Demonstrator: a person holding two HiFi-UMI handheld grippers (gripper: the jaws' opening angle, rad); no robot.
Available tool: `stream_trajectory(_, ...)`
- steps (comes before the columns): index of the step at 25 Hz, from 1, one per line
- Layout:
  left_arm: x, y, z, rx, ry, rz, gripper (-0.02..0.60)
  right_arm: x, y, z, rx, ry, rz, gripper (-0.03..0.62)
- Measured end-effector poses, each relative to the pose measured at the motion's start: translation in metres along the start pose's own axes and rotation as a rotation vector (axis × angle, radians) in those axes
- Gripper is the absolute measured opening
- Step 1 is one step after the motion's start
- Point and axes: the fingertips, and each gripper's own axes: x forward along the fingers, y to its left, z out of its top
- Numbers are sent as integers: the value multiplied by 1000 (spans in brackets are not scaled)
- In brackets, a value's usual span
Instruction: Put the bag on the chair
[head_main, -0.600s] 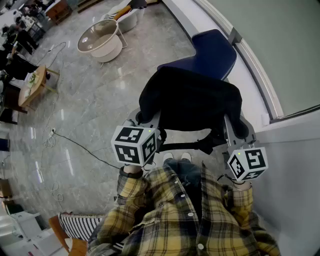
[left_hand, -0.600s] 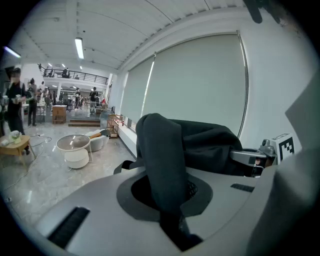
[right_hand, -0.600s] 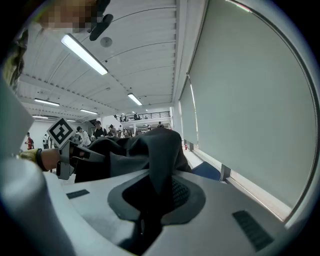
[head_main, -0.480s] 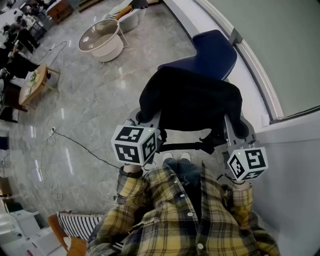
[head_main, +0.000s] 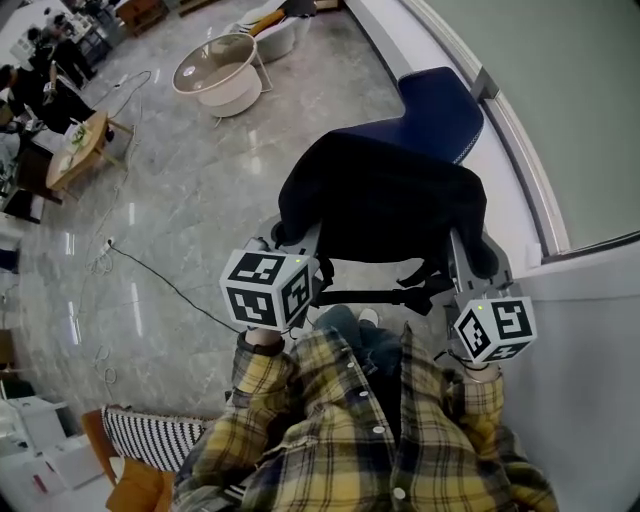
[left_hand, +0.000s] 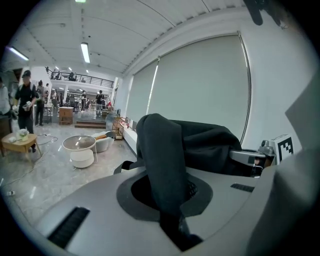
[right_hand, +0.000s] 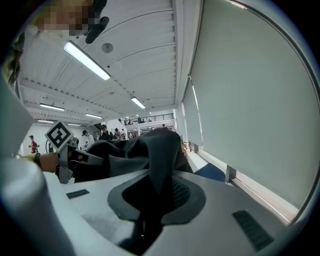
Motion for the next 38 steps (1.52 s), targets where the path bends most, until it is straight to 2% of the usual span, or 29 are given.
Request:
stream_trajectory(7,-10,22,-11,-39,-13,52,43,18,17,-5,-11,10,59,52)
stream_trajectory(14,1,68,-14,-69,6,72,43,64,36,-11,-12,51,82,52)
stream_trajectory(28,59,213,64,-1,23,10,43,214,79,25,36,24,8,52)
stream_trajectory(38,83,270,92,20,25,-53,43,269,97,41,59,8,-61,52)
